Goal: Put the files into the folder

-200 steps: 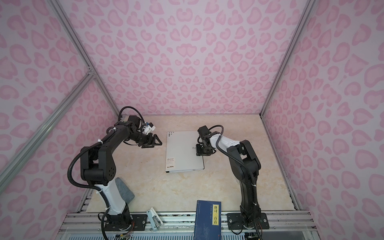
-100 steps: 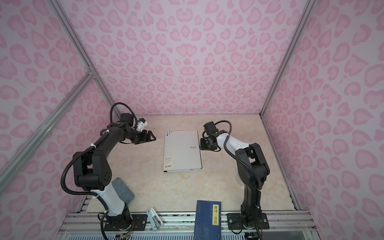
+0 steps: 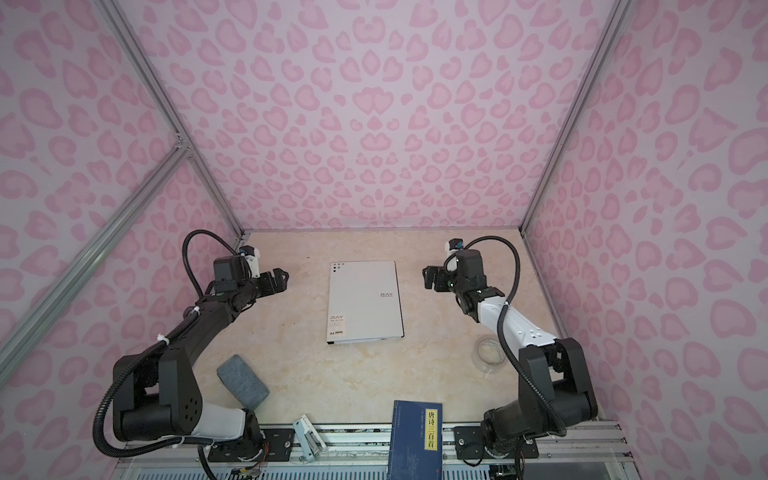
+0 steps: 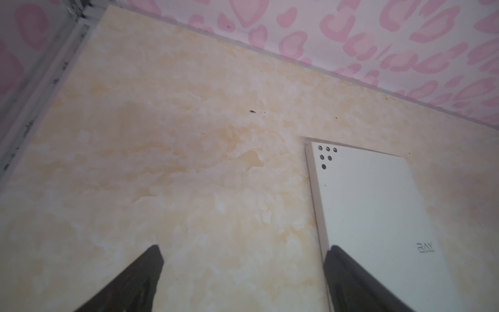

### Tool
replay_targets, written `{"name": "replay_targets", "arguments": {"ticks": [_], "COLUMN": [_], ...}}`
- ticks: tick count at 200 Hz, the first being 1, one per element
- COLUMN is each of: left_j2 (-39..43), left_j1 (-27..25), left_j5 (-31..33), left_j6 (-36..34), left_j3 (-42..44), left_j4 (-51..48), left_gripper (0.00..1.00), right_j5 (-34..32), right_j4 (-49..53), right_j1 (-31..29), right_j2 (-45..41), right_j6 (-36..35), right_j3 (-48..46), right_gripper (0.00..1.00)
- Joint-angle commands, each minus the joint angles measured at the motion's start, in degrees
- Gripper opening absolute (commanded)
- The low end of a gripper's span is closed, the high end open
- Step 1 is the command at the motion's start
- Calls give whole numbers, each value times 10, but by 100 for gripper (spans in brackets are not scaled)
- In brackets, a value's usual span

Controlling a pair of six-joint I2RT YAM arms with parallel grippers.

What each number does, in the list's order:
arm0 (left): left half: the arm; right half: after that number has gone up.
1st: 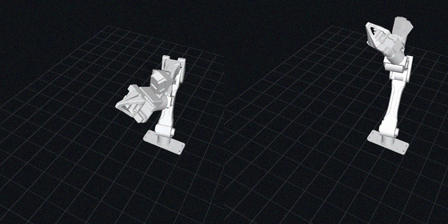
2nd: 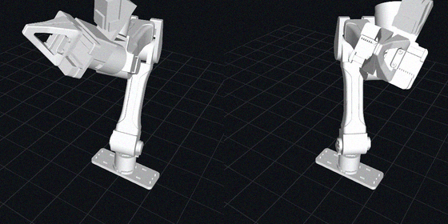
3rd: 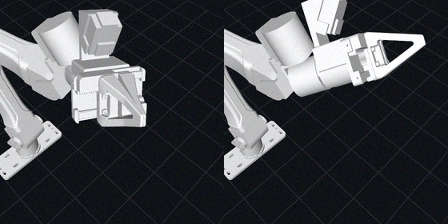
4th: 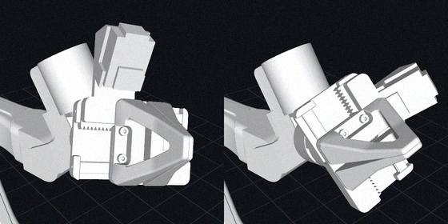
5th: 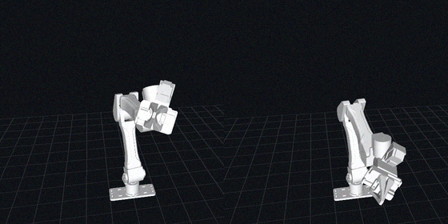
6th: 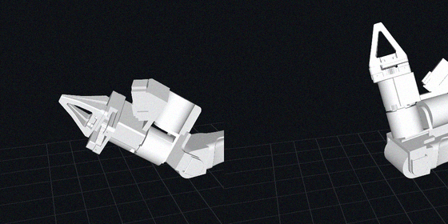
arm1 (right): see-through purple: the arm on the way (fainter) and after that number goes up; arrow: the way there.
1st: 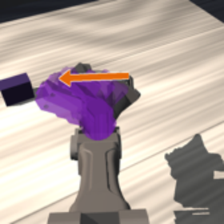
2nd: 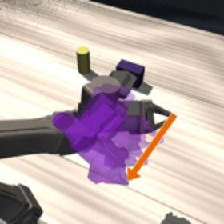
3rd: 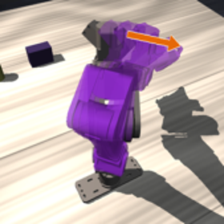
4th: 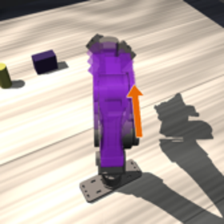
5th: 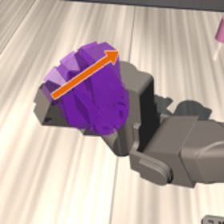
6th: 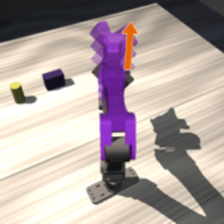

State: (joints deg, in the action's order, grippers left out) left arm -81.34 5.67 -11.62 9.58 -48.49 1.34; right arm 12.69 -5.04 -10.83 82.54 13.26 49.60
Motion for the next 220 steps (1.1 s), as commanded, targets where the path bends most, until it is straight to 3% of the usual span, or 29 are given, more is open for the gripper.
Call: {"name": "replay_targets", "arguments": {"ticks": [1, 29, 60, 81, 116, 163, 196, 220], "left_j2": [23, 17, -8, -17, 24, 11, 10, 11], "left_j1": [0, 6, 7, 10, 12, 22, 24, 23], "left_j5": [54, 57, 46, 38, 25, 26, 10, 12], "left_j6": [-29, -28, -33, -35, -43, -37, -38, -41], "left_j3": [34, 53, 90, 88, 141, 248, 309, 362], "left_j4": [175, 177, 227, 220, 256, 427, 539, 636], "left_gripper": [97, 97, 97, 97, 97, 97, 97, 97], "right_j5": [-74, -86, -79, -147, -132, -101, -78, -79], "right_j4": [-127, -170, -198, -202, -372, -517, -524, -591], "right_j1": [25, 104, 164, 176, 205, 207, 207, 207], "right_j2": [-46, -102, -115, -116, -114, -53, -38, -31], "right_j6": [-50, -20, -38, -26, -7, -4, -6, -22], "right_j3": [-65, -139, -190, -216, -318, -368, -360, -388], "right_gripper": [97, 97, 97, 97, 97, 97, 97, 97]}}
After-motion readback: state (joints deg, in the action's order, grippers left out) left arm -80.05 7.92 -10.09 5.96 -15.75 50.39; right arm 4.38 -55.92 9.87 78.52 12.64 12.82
